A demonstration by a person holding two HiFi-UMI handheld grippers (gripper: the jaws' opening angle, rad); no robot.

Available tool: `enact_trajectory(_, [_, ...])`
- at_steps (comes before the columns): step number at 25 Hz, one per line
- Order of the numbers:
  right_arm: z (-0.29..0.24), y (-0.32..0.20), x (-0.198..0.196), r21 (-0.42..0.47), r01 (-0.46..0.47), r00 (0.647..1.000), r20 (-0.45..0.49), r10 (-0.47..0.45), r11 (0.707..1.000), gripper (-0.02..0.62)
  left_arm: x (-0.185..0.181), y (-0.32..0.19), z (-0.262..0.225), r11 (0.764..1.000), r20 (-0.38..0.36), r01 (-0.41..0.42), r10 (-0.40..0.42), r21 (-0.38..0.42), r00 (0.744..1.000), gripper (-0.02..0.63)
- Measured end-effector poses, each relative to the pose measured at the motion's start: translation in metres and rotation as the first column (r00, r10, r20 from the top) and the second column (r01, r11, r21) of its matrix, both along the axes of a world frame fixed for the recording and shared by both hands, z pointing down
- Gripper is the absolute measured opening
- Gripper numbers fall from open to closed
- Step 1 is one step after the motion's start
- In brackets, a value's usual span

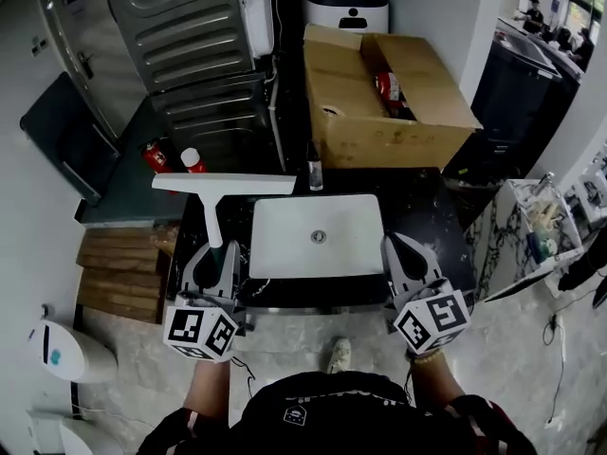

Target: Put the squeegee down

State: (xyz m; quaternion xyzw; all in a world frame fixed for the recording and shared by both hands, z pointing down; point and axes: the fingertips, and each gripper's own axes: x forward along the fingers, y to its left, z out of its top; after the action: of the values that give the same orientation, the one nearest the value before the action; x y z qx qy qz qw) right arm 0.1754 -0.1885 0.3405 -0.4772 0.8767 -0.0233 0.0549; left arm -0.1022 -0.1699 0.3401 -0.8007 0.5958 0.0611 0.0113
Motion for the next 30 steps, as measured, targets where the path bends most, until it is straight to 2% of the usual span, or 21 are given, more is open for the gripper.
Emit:
enact_trajectory(7, [0.001, -0.081, -0.011, -0.016, 0.065, 0.998, -0.001, -0.065, 0.998, 0.038, 0.002, -0.061, 0.000, 0.997, 0.070, 0.076, -0.075, -0.013, 0.995, 0.081])
enact_trajectory(10, [0.005, -0.102, -0.026, -0.031, 0.087, 0.996, -0.005, -0.087, 0.996, 0.038, -0.009, -0.079, 0.006, 0.995, 0.066, 0.092, -0.090, -0.030, 0.994, 0.080])
enact_trajectory(15, [0.015, -0.123, -0.074, -0.047, 0.146, 0.989, -0.019, -0.147, 0.988, 0.038, -0.032, -0.099, 0.015, 0.991, 0.070, 0.122, -0.119, -0.050, 0.990, 0.081])
enact_trajectory(19, [0.038, -0.134, -0.123, -0.081, 0.205, 0.978, -0.030, -0.208, 0.975, 0.038, -0.063, -0.107, 0.046, 0.976, 0.057, 0.187, -0.181, -0.113, 0.982, 0.081])
enact_trajectory(22, [0.063, -0.137, -0.166, -0.133, 0.265, 0.961, -0.043, -0.272, 0.955, 0.038, -0.096, -0.100, 0.088, 0.941, 0.050, 0.259, -0.255, -0.217, 0.966, 0.081])
enact_trajectory(25, [0.083, -0.139, -0.206, -0.178, 0.314, 0.942, -0.060, -0.329, 0.933, 0.038, -0.122, -0.097, 0.146, 0.890, 0.062, 0.294, -0.291, -0.350, 0.955, 0.081])
enact_trajectory(27, [0.098, -0.141, -0.231, -0.205, 0.339, 0.930, -0.070, -0.359, 0.918, 0.038, -0.135, -0.097, 0.190, 0.849, 0.059, 0.297, -0.302, -0.438, 0.952, 0.081])
enact_trajectory(30, [0.119, -0.140, -0.266, -0.249, 0.379, 0.908, -0.083, -0.410, 0.891, 0.038, -0.150, -0.097, 0.253, 0.774, 0.068, 0.301, -0.319, -0.558, 0.945, 0.081])
